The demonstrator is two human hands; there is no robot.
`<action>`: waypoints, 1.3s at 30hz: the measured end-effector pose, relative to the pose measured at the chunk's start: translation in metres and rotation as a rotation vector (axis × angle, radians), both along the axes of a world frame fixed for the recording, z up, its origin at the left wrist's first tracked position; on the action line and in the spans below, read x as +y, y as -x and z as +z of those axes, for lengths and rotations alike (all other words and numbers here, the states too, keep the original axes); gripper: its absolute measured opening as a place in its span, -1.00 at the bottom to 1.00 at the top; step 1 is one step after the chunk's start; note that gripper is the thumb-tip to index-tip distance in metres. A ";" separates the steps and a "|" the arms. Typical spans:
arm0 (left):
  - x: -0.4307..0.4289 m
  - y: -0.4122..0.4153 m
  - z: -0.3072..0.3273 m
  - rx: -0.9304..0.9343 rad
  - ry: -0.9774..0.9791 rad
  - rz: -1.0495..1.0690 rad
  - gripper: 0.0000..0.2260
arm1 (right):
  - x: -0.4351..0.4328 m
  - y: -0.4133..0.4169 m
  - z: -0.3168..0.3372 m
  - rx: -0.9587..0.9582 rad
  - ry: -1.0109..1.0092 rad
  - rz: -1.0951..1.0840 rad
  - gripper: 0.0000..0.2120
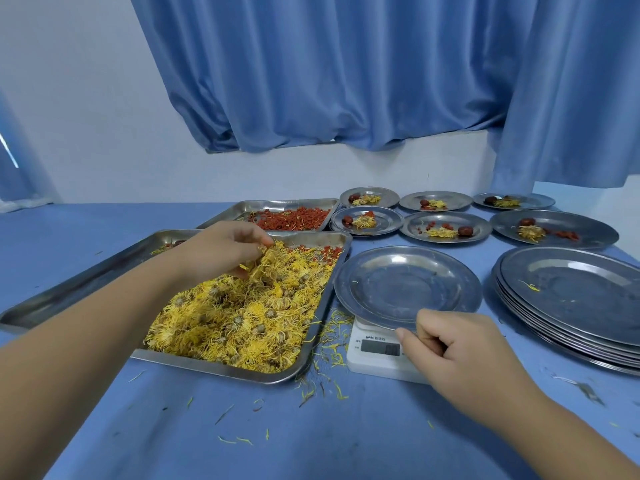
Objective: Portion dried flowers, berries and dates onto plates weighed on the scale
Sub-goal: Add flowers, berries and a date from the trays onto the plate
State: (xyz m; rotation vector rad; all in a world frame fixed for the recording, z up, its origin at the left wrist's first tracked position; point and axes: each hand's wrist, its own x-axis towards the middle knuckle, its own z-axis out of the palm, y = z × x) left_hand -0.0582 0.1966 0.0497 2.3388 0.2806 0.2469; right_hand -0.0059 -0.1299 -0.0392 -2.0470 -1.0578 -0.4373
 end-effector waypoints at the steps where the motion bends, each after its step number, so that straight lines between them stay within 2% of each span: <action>1: -0.002 -0.002 0.000 -0.013 0.015 0.000 -0.82 | 0.000 0.000 0.000 0.002 0.001 0.000 -0.51; 8: -0.051 -0.027 -0.001 -0.096 0.143 -0.146 -0.80 | -0.006 -0.009 0.009 0.006 -0.070 -0.076 -0.50; 15: -0.126 -0.082 -0.022 -0.111 0.036 -0.286 -0.80 | -0.019 -0.025 0.015 0.034 -0.174 -0.189 -0.54; 19: -0.142 -0.104 -0.030 -0.011 -0.055 -0.311 -0.81 | -0.021 -0.029 0.015 0.028 -0.178 -0.191 -0.55; 22: -0.140 -0.109 -0.031 0.039 -0.103 -0.306 -0.84 | -0.020 -0.028 0.016 0.010 -0.169 -0.178 -0.56; 26: -0.132 -0.110 -0.026 0.018 -0.153 -0.233 -0.81 | -0.020 -0.027 0.015 0.019 -0.180 -0.156 -0.54; 34: -0.105 -0.090 -0.020 -0.047 0.100 -0.198 -0.84 | -0.009 -0.012 0.010 -0.035 -0.115 -0.093 -0.52; 39: -0.066 -0.059 -0.023 -0.077 0.076 -0.124 -0.83 | 0.020 0.010 0.010 -0.199 0.003 0.001 -0.62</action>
